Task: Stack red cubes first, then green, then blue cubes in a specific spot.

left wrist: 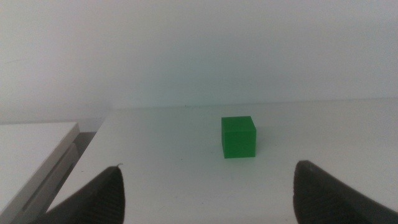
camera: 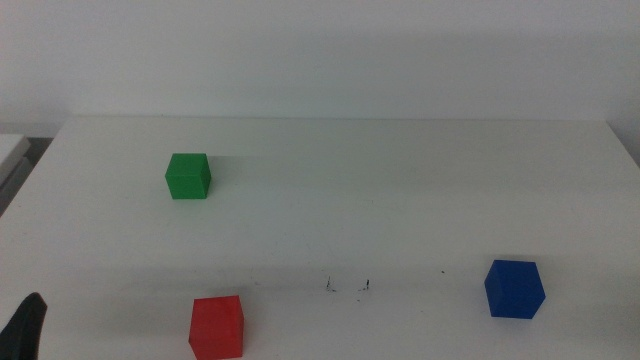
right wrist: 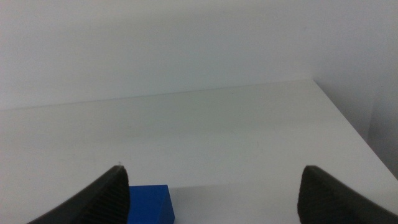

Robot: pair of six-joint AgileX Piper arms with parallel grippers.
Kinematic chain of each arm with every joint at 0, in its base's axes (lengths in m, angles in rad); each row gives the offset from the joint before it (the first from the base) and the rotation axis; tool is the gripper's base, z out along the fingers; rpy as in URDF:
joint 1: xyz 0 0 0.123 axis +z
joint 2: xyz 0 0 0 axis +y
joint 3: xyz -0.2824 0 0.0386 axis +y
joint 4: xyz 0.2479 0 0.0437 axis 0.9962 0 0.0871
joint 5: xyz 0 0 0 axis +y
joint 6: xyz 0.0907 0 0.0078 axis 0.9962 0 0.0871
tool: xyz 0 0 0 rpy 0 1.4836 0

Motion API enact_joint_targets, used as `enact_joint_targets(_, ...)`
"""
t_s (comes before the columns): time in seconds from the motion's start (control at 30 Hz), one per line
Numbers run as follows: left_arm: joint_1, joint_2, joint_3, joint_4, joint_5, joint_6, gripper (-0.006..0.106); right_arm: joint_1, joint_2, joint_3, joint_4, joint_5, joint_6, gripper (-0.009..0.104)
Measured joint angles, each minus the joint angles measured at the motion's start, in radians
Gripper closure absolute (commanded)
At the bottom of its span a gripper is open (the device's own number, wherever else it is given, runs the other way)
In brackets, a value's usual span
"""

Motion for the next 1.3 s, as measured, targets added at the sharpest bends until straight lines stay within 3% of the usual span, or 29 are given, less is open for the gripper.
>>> enact_joint_targets(0.13,0.000,0.068,-0.049,0.000,0.071,0.000,0.010,0.000,0.000,0.000,0.000,0.000,0.000,0.010)
enact_joint_targets(0.27,-0.011,0.329,-0.252,-0.016,0.281,0.000,0.010,0.000,0.000,0.000,0.000,0.000,0.000,0.010)
enact_joint_targets(0.5,-0.027,0.764,-0.569,-0.156,0.574,0.003,0.010,0.000,0.000,0.000,0.000,0.000,0.000,0.010)
enact_joint_targets(0.63,-0.102,0.970,-0.675,-0.169,0.608,0.002,0.010,0.000,0.000,0.000,0.000,0.000,0.000,0.010)
enact_joint_targets(0.87,-0.327,1.212,-0.774,-0.096,0.622,-0.246,0.010,0.000,0.000,0.000,0.000,0.000,0.000,0.010)
enact_joint_targets(1.07,-0.522,1.319,-0.796,0.084,0.621,-0.584,0.010,0.000,0.000,0.000,0.000,0.000,0.000,0.010)
enact_joint_targets(1.3,-0.551,1.456,-0.798,0.147,0.605,-0.733,0.010,0.000,0.000,0.000,0.000,0.000,0.000,0.010)
